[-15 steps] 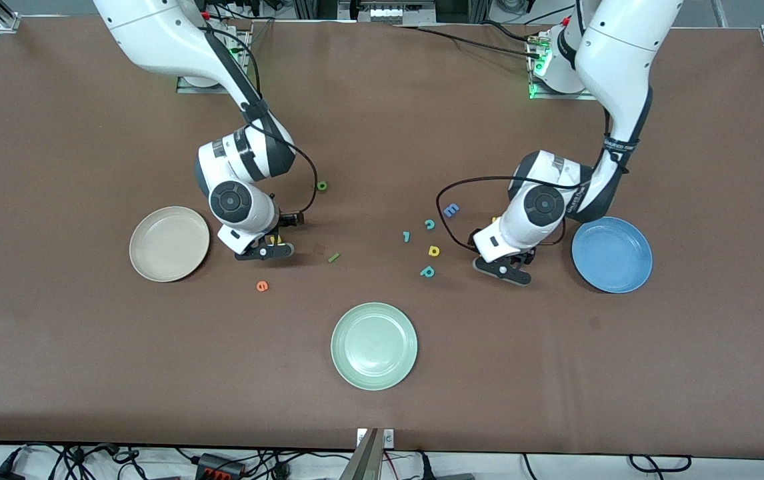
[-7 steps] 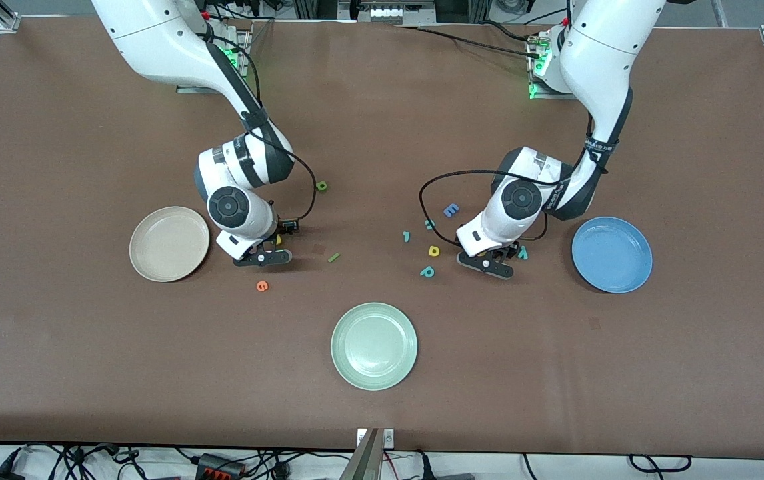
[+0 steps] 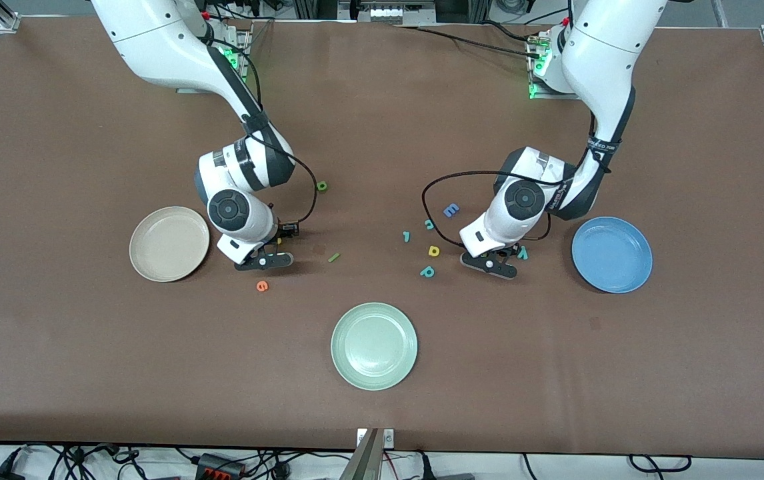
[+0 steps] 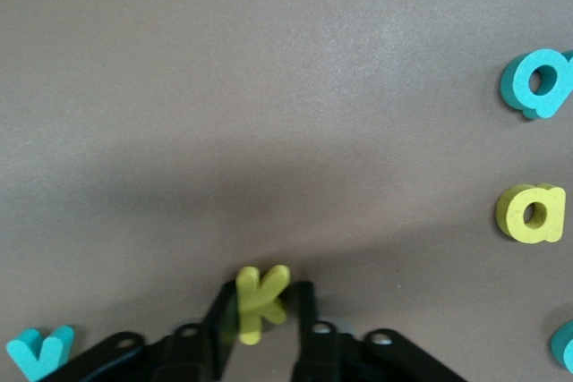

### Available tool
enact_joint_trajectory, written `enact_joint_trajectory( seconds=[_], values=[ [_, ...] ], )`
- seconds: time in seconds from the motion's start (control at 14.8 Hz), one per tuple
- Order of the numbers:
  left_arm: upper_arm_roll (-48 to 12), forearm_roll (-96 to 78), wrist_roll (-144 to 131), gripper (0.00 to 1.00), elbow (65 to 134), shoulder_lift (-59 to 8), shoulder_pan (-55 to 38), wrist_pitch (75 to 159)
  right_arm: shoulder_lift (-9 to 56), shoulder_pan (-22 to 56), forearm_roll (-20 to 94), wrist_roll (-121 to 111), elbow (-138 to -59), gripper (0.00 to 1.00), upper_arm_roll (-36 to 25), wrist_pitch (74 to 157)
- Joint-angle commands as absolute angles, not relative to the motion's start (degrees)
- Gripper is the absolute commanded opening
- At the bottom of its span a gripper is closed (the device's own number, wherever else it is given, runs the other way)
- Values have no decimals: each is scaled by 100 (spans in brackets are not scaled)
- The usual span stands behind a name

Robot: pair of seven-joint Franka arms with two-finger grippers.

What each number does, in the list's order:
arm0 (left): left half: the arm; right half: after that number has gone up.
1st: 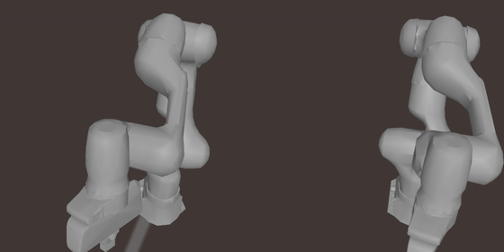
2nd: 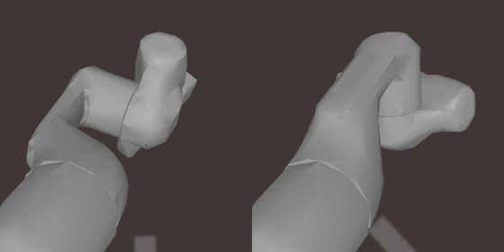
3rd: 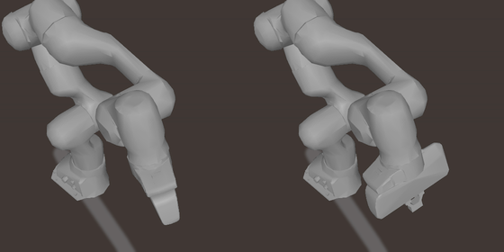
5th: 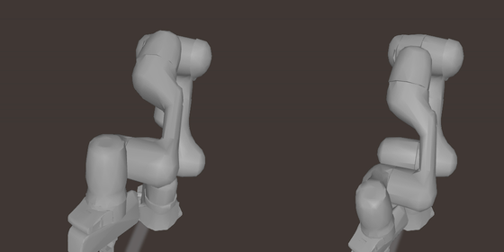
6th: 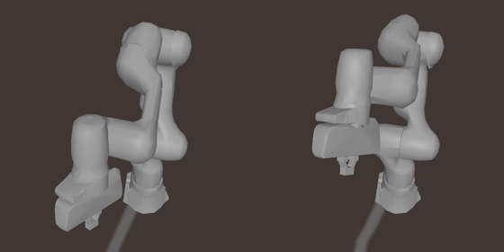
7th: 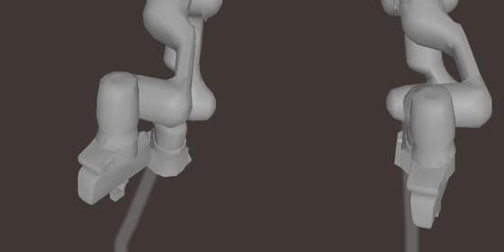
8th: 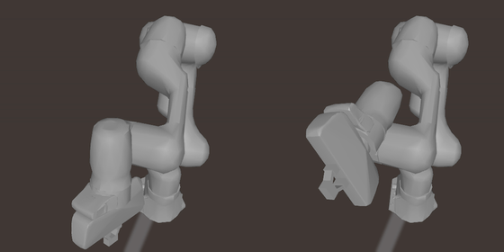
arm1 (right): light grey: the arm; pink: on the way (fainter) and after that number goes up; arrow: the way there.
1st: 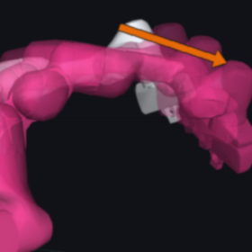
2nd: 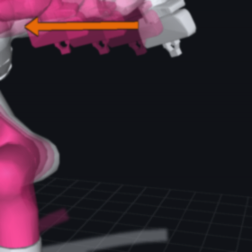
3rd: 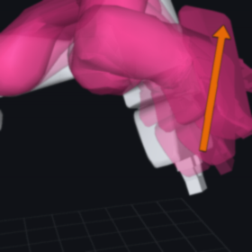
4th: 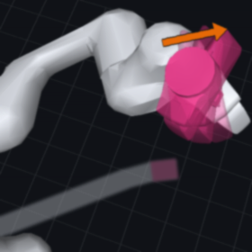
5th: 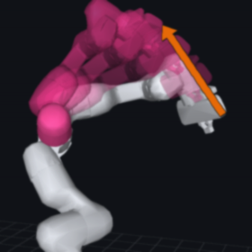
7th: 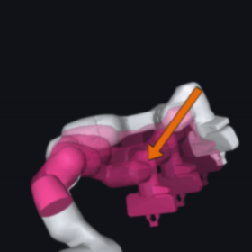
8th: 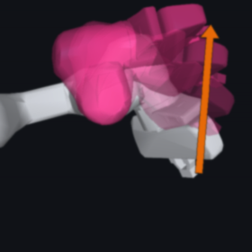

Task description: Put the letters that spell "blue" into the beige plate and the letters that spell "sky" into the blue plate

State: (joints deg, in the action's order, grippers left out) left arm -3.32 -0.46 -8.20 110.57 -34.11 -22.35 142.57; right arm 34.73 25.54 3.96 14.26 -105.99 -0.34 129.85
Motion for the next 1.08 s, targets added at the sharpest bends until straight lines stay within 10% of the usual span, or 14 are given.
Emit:
enact_joint_trajectory(
  seconds=[0.0,0.27,0.54,1.01],
  values=[
    [-290,70,-905,9,11118,-3323,-2241,14099,3630,2522,360,1143,-10450,65,-35,12990],
    [-255,70,-870,5,10873,-2902,-1900,13248,3656,2522,291,1090,-10441,63,-35,12990],
    [-246,123,-791,7,10223,-2786,-1180,11675,3656,2522,299,1090,-10441,21,-35,12990],
    [-272,483,299,8,10257,-3155,149,11681,3359,2242,334,1099,-10415,13,-44,12833]
  ],
)
